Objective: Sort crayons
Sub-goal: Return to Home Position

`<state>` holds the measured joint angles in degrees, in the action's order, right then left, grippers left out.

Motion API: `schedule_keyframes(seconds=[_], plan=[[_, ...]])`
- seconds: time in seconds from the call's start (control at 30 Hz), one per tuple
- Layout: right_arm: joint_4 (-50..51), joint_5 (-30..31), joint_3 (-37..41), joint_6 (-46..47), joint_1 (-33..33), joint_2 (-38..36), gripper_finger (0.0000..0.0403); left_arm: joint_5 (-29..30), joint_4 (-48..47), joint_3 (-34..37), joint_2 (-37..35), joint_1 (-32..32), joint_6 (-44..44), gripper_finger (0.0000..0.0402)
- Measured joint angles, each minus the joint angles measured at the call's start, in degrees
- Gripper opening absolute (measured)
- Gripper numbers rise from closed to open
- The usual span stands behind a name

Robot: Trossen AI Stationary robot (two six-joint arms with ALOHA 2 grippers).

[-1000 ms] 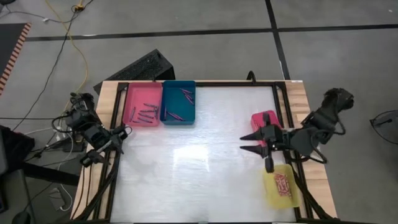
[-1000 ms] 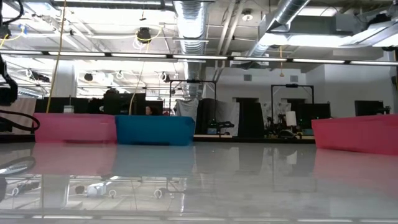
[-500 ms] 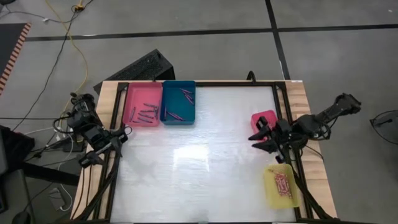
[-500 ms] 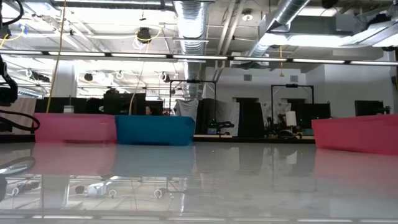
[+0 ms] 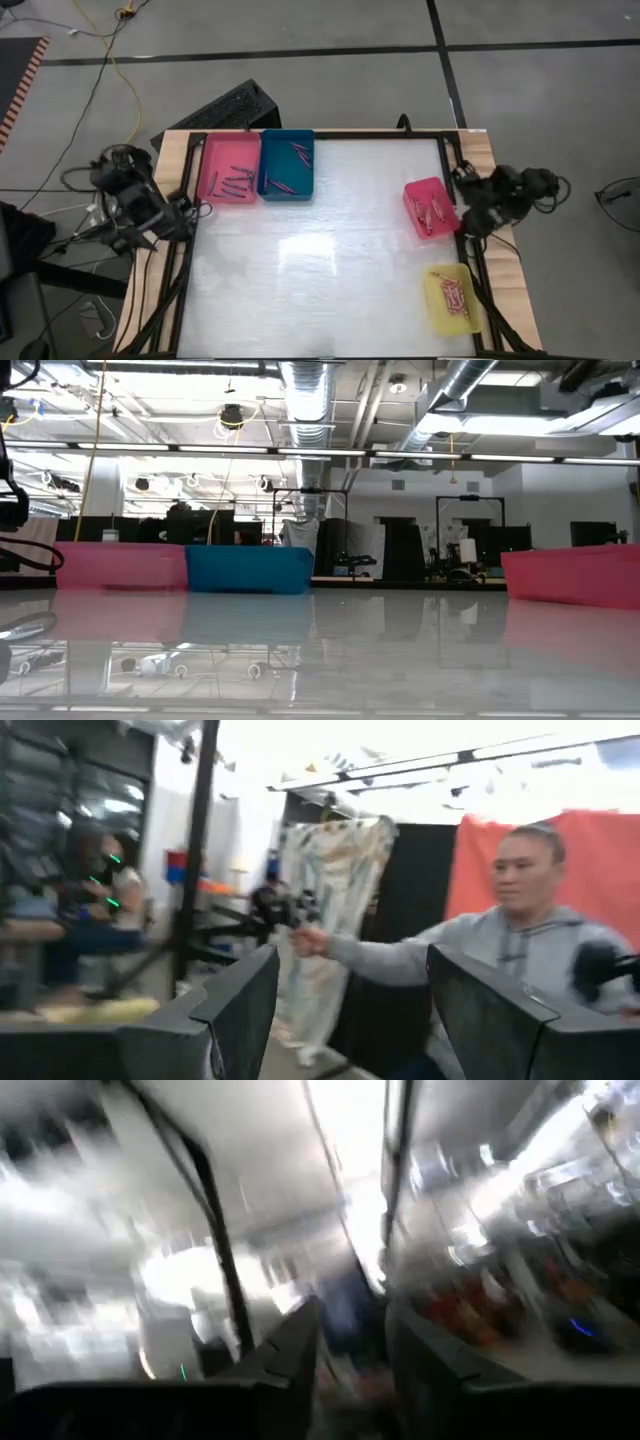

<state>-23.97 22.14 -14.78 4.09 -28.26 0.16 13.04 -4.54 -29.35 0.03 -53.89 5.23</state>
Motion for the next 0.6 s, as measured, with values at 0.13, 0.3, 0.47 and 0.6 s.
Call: schedule_keyframes(seconds=[0.13,0.3,0.47,0.6], plan=[[6.7,4.8,-2.4,-2.5,-1.0,0.3,0.0134,4.1,-4.0,-2.5,0.0,0.0,-5.8,0.0245],[9.5,6.7,-2.5,-1.8,-1.9,0.0,0.0134,3.8,-3.0,2.4,0.0,0.0,-2.3,0.0245],[13.2,6.6,0.6,3.3,-3.2,0.0,0.0134,-0.5,7.1,11.6,0.0,0.0,-1.5,0.0245],[11.9,8.7,3.7,5.5,-3.2,0.0,0.0134,0.3,15.1,18.9,0.0,0.0,0.0,0.0245]])
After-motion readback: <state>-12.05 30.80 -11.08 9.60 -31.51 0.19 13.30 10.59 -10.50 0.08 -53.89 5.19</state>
